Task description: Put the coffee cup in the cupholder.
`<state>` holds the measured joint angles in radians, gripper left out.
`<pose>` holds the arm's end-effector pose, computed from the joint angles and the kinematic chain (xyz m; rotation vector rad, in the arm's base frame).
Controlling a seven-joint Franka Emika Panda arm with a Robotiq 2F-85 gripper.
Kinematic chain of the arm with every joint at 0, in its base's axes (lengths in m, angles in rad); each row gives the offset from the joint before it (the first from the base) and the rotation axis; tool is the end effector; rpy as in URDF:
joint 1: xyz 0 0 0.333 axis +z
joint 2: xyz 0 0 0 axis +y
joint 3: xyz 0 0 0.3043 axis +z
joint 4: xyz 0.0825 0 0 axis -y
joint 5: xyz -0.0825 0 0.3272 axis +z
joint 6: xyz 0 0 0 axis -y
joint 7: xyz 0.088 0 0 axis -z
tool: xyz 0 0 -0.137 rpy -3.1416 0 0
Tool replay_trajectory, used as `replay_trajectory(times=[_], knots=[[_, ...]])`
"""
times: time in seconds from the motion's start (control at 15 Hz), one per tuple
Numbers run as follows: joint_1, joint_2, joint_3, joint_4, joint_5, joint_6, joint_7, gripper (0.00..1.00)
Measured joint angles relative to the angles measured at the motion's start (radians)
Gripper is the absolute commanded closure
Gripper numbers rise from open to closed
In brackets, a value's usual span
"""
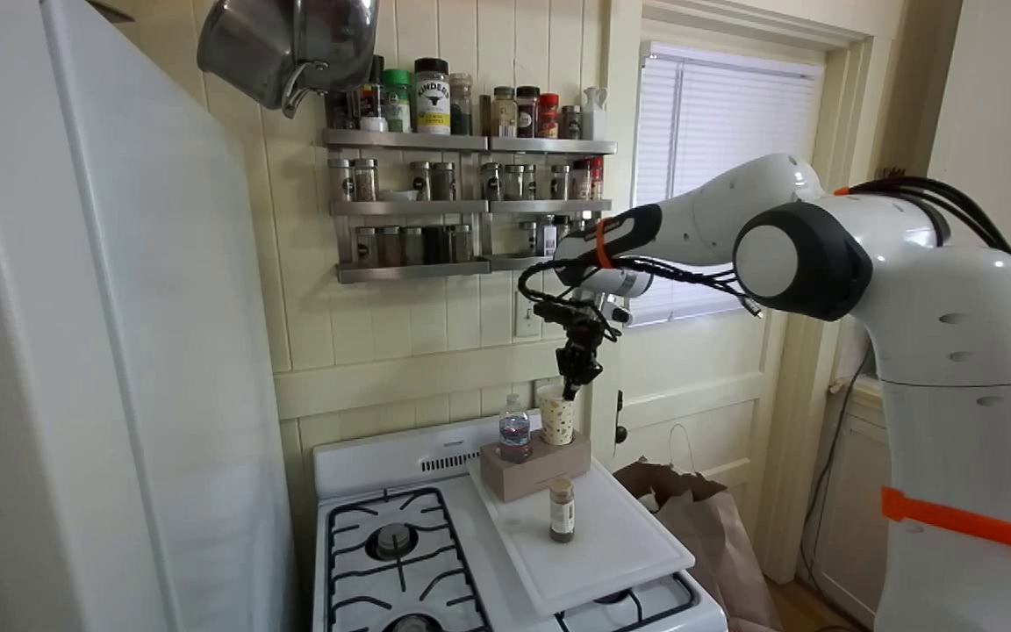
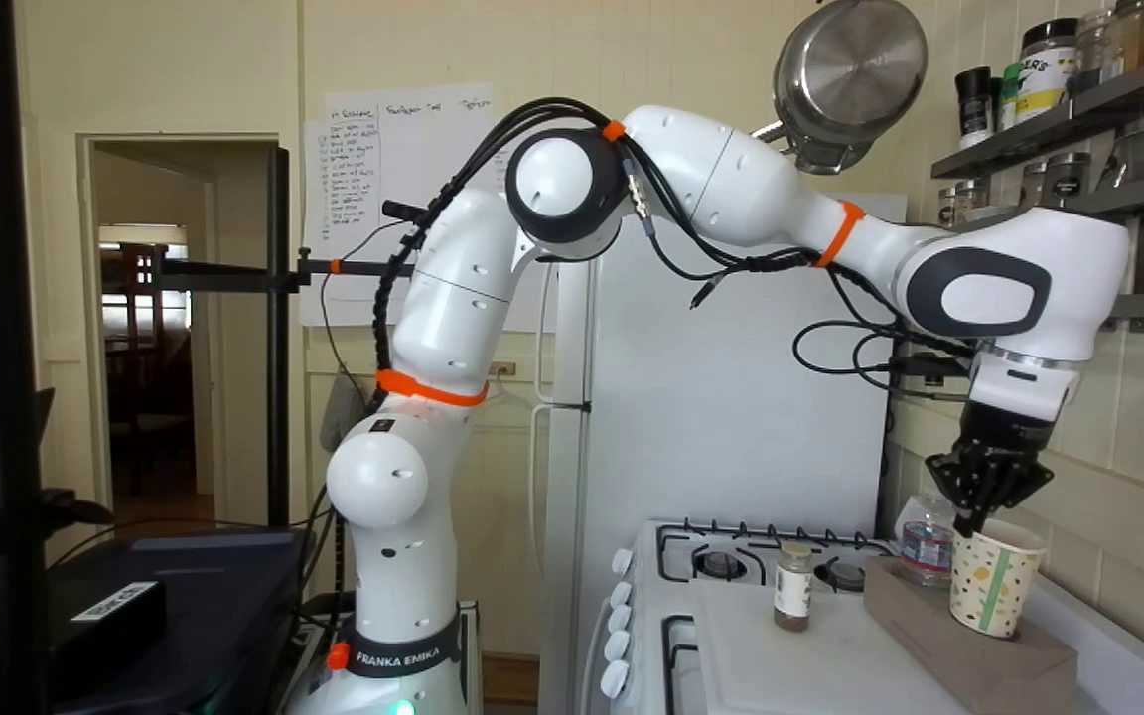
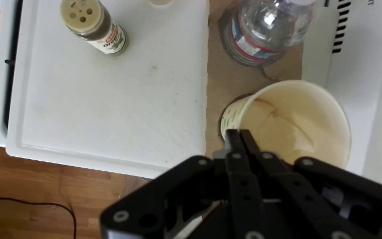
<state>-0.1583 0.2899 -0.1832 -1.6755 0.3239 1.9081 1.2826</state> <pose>0.5612 -0.1564 0.4153 -1.8978 2.2351 0.2331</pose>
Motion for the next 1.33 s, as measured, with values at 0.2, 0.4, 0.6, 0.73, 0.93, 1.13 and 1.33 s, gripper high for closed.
replay_trajectory(times=[0.2, 0.4, 0.6, 0.73, 0.93, 1.13, 1.33], knots=[[0.008, 0.006, 0.004, 0.001, -0.01, 0.0, 0.026, 0.99], [0.026, 0.026, 0.008, 0.014, -0.05, 0.0, 0.076, 0.99], [0.049, 0.061, 0.01, 0.029, -0.102, -0.003, 0.129, 0.99], [0.06, 0.087, 0.012, 0.034, -0.12, -0.013, 0.149, 0.71], [0.064, 0.116, 0.016, 0.042, -0.121, -0.034, 0.153, 0.51], [0.062, 0.112, 0.011, 0.043, -0.121, -0.033, 0.154, 0.27], [0.059, 0.069, 0.001, 0.034, -0.121, -0.012, 0.154, 0.05]])
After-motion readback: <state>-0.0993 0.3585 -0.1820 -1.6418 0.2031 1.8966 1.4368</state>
